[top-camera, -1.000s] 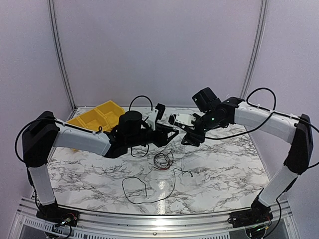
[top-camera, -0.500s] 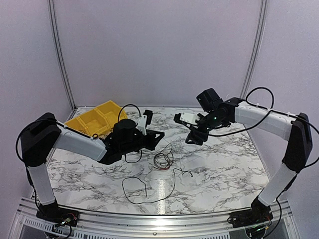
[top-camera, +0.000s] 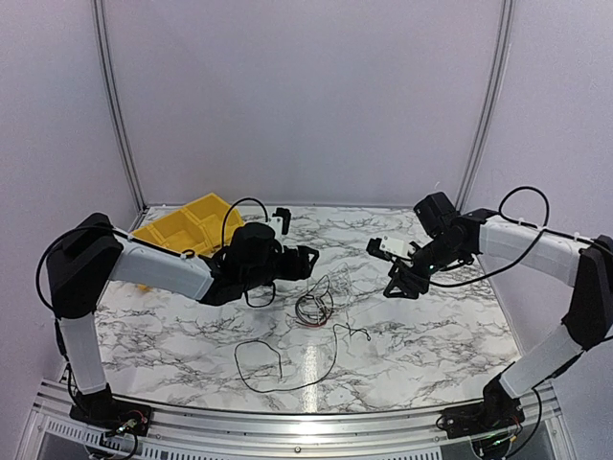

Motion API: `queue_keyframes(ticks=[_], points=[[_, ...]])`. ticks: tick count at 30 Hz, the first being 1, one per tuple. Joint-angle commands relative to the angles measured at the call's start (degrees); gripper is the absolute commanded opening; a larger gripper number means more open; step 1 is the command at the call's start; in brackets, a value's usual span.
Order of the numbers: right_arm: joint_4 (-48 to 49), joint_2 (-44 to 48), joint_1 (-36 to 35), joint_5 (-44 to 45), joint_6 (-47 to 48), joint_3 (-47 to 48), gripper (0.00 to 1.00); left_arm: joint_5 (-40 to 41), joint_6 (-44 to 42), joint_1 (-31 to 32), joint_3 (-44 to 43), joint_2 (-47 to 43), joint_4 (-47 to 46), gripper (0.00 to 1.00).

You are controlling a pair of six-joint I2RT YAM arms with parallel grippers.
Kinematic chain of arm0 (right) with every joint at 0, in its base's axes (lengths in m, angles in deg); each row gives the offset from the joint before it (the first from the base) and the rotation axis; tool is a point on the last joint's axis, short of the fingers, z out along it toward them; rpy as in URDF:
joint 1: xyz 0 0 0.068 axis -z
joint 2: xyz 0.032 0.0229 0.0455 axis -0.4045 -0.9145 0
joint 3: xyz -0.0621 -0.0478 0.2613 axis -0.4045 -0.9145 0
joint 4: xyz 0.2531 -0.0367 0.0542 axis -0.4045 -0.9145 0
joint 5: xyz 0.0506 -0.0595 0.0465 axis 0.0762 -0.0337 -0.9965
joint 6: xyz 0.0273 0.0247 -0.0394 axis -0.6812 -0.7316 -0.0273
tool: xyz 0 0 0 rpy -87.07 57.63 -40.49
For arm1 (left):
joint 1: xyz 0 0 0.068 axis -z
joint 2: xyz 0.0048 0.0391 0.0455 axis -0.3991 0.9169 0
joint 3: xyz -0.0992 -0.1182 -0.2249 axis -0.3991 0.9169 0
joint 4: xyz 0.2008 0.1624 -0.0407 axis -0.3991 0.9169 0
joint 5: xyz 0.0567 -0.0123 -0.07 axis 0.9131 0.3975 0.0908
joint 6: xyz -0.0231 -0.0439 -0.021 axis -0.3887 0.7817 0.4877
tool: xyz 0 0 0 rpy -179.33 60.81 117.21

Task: Untangle the cables

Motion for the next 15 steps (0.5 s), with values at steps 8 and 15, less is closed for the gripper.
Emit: queue_keyframes(ticks=[8, 15], points=[[3.3, 0.6, -7.8, -9.9, 1.8, -6.8, 0.58, 16.4, -13.8, 9.5, 2.3, -15.7, 23.9, 0.58], [5.5, 0.8, -7.9, -12.0, 2.8, -8.3, 0.58, 21.3, -0.8, 19.1, 2.2, -15.4, 33.4, 0.32]])
